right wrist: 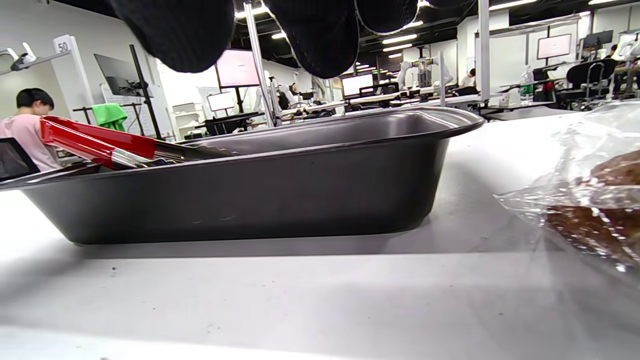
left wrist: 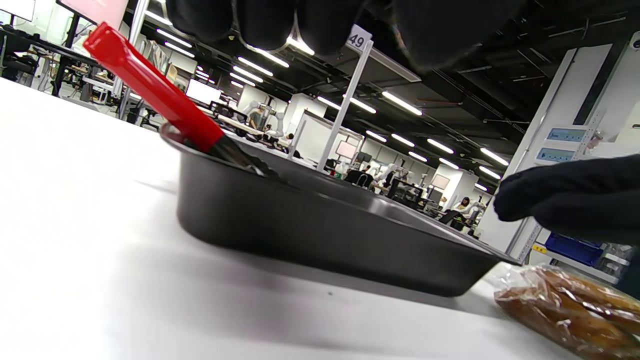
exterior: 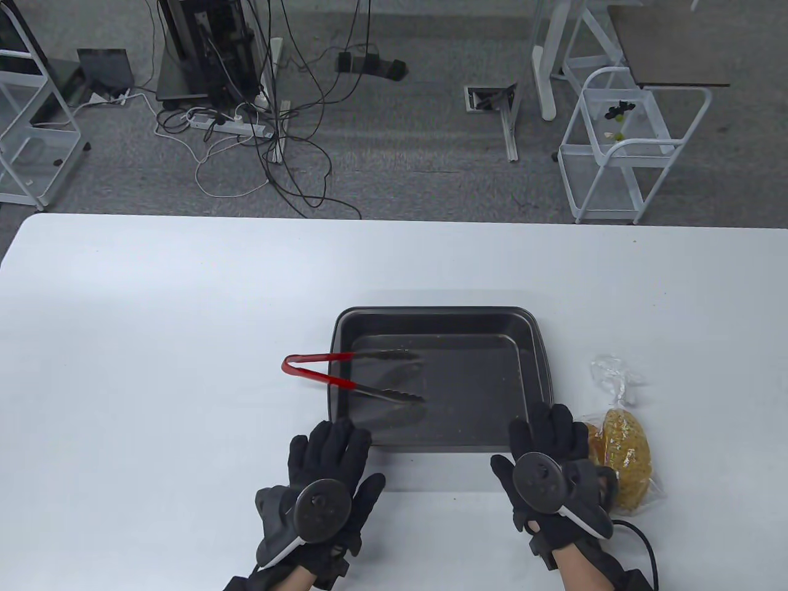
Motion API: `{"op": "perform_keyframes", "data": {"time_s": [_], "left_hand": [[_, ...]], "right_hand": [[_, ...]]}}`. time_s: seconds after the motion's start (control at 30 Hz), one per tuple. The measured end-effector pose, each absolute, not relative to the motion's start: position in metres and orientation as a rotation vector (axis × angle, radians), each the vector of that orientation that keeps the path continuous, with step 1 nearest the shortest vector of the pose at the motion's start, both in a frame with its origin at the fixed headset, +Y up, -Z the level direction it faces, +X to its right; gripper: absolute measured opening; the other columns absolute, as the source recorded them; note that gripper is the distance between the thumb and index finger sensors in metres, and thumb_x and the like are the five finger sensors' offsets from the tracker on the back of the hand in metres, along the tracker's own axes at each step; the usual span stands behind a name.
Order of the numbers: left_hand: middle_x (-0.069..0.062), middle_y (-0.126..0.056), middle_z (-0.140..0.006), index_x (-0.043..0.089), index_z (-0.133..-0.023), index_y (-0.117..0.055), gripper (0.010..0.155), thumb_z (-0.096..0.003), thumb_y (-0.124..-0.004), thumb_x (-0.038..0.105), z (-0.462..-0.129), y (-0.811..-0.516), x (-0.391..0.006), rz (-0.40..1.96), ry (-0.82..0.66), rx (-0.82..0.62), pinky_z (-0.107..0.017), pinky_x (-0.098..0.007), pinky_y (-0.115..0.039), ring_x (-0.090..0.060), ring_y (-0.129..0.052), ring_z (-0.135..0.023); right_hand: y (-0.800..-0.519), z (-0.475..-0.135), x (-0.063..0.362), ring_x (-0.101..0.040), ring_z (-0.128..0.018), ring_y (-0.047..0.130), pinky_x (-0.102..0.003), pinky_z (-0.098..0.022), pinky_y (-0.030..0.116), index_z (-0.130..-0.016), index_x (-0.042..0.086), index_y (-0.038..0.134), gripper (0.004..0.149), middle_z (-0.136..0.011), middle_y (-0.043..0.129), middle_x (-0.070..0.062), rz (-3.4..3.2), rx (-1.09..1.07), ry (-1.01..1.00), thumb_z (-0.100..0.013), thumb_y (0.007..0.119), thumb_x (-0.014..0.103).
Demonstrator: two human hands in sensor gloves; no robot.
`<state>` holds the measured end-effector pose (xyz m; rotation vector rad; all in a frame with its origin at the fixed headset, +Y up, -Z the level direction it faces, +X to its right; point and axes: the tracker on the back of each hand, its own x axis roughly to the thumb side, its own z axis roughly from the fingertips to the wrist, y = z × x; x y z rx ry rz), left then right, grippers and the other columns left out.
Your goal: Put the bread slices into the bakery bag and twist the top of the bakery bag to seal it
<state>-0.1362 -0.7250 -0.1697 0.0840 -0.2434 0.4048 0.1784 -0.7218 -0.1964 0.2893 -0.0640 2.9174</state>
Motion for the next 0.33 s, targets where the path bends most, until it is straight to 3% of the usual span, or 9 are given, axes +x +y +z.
{"op": "perform_keyframes", "data": {"time_s": [0.33], "left_hand": [[-0.014,-0.050,-0.118,0.022,-0.108,-0.055,0.071,-0.0486,-0.074,0.055,-0.1716,-0.7257,-0.1461,0.414,-0.213,0.122,-0.080,-0.070,-0.035,-0.048,-0.052,-0.110]], "right_hand": [[-0.7213,-0.1919,0.1862,-0.067,-0.097,0.035,-0.077,-0.066,0.031,-0.101,-0.004,0.069,0.074,-0.111,0.041,-0.037,2.839,0.298,-0.094,-0.047,0.077,0.045]]}}
